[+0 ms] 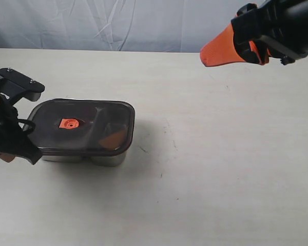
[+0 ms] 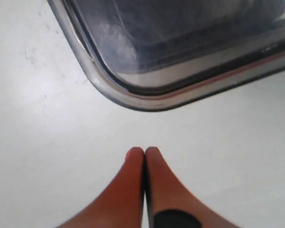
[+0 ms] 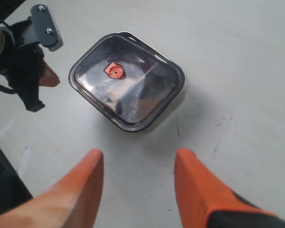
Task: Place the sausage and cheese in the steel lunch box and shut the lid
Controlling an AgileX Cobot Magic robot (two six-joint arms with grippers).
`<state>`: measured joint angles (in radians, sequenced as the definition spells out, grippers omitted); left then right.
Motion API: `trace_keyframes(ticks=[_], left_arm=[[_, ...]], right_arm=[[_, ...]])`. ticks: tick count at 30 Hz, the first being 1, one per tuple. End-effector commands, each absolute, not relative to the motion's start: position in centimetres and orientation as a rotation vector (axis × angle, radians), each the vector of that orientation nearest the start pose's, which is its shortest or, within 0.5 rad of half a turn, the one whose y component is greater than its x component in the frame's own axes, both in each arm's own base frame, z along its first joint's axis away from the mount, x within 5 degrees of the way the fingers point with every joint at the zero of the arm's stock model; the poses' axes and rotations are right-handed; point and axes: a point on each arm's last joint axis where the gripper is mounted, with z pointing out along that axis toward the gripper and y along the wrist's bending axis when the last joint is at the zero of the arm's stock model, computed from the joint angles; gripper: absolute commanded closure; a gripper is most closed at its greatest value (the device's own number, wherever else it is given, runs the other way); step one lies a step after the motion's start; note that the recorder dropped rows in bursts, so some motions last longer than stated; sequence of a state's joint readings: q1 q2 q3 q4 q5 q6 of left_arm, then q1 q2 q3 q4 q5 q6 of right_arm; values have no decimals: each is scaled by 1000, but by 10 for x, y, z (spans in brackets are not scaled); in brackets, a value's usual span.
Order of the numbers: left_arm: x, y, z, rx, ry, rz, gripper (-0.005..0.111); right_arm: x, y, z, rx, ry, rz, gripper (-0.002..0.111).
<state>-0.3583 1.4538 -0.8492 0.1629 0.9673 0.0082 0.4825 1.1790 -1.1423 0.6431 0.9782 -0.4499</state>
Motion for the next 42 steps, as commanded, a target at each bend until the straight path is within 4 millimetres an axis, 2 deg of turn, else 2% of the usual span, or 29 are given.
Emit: trace_keyframes(ticks=[1,9,14,16,18,21,22,24,26,29,32,34,37,38,42], left_arm=[[232,-74,213,643,2969,155,107],[245,-79,188,676,3003,173,107],[253,-82,186,668,2926,155,107],[254,-79,187,646,2920,199,107],[254,-78,187,654,2916,219,107],[255,-78,187,661,2913,227,107],[254,-77,187,670,2915,241,107],[254,-76,187,666,2923,255,107],[253,-75,188,655,2936,262,107],[256,-76,195,644,2936,267,107],[256,-76,207,619,2897,245,107],[256,-77,224,596,2830,219,107],[257,-79,237,581,2742,177,107],[260,-81,240,592,2696,145,107],[267,-82,235,565,2678,111,107]], right_arm=[[184,146,376,-872,2229,812,62],[184,146,376,-873,2230,812,62],[184,146,376,-871,2228,809,62],[186,147,371,-865,2244,811,62],[192,149,352,-821,2287,822,65],[205,152,322,-724,2336,799,95],[209,153,315,-702,2339,799,108],[218,159,301,-669,2357,824,109],[227,168,287,-645,2380,889,109],[233,191,260,-704,2426,976,109],[233,215,235,-755,2460,994,109],[233,236,218,-783,2460,953,109],[234,255,213,-811,2435,931,109],[237,267,214,-824,2406,924,109],[239,295,212,-900,2387,965,109]])
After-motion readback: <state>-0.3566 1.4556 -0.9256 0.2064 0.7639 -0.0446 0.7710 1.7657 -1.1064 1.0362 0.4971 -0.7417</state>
